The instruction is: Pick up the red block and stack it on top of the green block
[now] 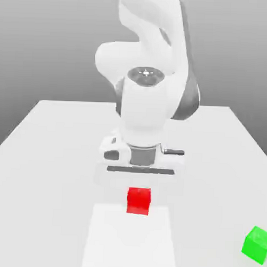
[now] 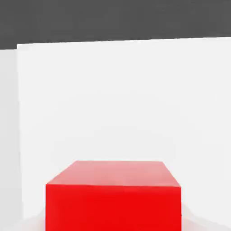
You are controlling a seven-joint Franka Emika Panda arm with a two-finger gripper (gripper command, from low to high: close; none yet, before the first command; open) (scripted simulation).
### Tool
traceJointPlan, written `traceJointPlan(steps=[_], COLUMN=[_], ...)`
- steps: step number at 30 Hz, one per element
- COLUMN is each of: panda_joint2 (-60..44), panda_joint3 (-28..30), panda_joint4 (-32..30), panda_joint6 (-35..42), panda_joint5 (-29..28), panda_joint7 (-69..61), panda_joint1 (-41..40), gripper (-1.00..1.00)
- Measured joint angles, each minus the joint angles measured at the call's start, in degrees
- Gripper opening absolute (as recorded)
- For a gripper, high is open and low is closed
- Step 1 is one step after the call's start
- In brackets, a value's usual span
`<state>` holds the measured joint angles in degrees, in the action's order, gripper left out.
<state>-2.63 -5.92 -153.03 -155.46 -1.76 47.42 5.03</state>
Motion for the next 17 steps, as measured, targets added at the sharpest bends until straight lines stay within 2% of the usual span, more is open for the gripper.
traceJointPlan(steps=[9,13,14,17], panda_joint2=[-9.9,-17.4,-18.7,-18.7], panda_joint3=[-9.8,-8.2,-7.7,-7.7], panda_joint4=[18.3,20.3,20.5,20.5], panda_joint6=[8.9,3.7,2.5,2.5], panda_joint5=[-4.4,-8.4,-9.0,-9.0], panda_joint7=[-7.8,-6.0,-5.6,-5.6], panda_joint1=[11.3,14.3,14.7,14.7], gripper=[-1.00,-1.00,1.00,1.00])
